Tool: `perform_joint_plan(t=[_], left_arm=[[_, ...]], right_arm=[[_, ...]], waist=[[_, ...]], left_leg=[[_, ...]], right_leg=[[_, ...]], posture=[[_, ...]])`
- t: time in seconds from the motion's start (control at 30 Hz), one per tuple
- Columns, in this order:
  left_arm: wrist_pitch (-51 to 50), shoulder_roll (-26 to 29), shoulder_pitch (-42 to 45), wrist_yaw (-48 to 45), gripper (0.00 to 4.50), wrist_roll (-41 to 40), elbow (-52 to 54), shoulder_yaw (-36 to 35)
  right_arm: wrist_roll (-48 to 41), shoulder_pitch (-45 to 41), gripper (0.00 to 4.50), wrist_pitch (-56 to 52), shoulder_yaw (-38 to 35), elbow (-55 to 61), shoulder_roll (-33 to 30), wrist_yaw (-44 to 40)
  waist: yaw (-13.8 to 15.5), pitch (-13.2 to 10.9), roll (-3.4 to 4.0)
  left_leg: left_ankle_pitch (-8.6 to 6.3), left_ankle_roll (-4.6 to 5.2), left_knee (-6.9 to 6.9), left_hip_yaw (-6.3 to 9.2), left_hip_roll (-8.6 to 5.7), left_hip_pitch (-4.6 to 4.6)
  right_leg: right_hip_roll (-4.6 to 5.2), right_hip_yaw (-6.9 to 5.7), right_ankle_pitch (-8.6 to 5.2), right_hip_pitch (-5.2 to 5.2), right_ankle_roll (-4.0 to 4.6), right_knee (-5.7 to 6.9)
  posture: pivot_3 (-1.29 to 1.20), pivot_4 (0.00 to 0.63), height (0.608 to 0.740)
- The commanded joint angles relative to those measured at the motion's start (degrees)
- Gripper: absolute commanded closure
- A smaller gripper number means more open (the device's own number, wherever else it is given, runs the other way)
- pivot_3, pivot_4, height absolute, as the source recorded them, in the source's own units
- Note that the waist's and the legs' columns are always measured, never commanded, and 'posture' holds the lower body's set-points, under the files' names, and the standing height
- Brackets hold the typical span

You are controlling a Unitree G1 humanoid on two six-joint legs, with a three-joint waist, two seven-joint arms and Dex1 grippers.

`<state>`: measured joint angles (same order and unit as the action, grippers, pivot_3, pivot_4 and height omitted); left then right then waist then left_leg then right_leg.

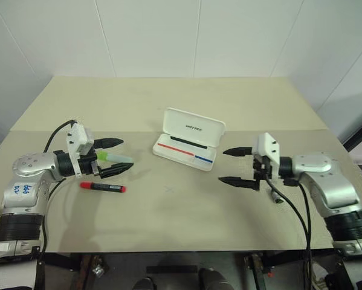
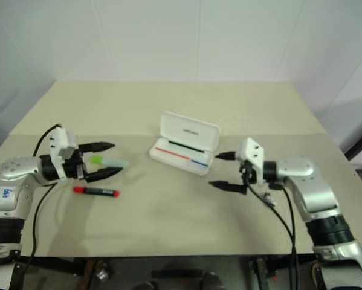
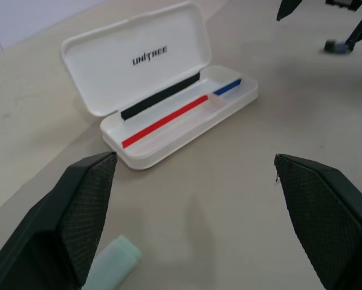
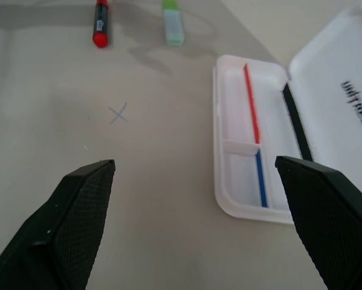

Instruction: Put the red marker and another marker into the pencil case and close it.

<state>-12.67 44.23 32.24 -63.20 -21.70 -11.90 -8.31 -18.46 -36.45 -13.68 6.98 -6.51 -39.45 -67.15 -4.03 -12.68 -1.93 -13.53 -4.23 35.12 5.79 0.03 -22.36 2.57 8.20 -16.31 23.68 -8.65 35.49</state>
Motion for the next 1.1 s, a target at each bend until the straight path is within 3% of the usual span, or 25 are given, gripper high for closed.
perform_joint_plan(t=[0.03, 0.3, 0.43, 0.8, 1.1], left_arm=[[-0.51, 0.28, 1.71, 1.00, 0.02, 0.89, 2.80, 0.87], [-1.86, -0.48, 1.12, 2.22, 0.02, 0.77, 5.64, 1.78], [-2.27, -0.46, 0.48, 2.48, 0.00, 0.57, 6.50, 1.48], [-2.63, -1.92, 0.36, 3.59, 0.00, 0.52, 7.50, 1.83], [-2.39, -2.45, -0.61, 4.42, 0.00, 0.43, 8.01, 1.19]], right_arm=[[2.88, -3.51, 0.00, 1.23, 2.05, -1.89, 1.86, 0.05], [8.96, -9.39, 0.00, 6.72, 4.63, -14.40, 6.70, 0.00], [12.77, -11.71, 0.94, 11.94, 5.88, -21.21, 8.43, 0.40], [19.71, -20.31, 0.94, 14.41, 8.79, -33.10, 12.67, 0.30], [20.55, -21.28, 0.94, 12.93, 8.58, -31.28, 13.50, -1.54]], waist=[[-0.02, 0.00, 0.00], [-0.75, 0.00, 0.00], [-0.94, 0.00, 0.01], [-0.95, 0.00, 0.01], [-1.05, 0.00, 0.01]], left_leg=[[0.00, 0.00, 0.00, 0.00, 0.00, -0.01], [0.00, -0.01, 0.01, 0.02, -0.01, 0.00], [0.00, -0.01, 0.00, 0.02, 0.00, 0.02], [0.00, -0.01, 0.02, 0.04, -0.01, 0.05], [0.00, -0.01, 0.02, 0.05, -0.01, 0.05]], right_leg=[[0.00, 0.00, 0.00, 0.02, 0.00, 0.02], [0.00, -0.02, 0.00, 0.04, 0.00, 0.10], [-0.01, -0.02, 0.00, 0.05, 0.01, 0.15], [-0.01, -0.03, -0.01, 0.06, 0.02, 0.25], [0.00, -0.03, -0.01, 0.06, 0.02, 0.29]], posture=[[0.00, 0.150, 0.740], [0.00, 0.150, 0.740], [0.00, 0.150, 0.740], [0.00, 0.150, 0.740], [0.00, 0.150, 0.740]])
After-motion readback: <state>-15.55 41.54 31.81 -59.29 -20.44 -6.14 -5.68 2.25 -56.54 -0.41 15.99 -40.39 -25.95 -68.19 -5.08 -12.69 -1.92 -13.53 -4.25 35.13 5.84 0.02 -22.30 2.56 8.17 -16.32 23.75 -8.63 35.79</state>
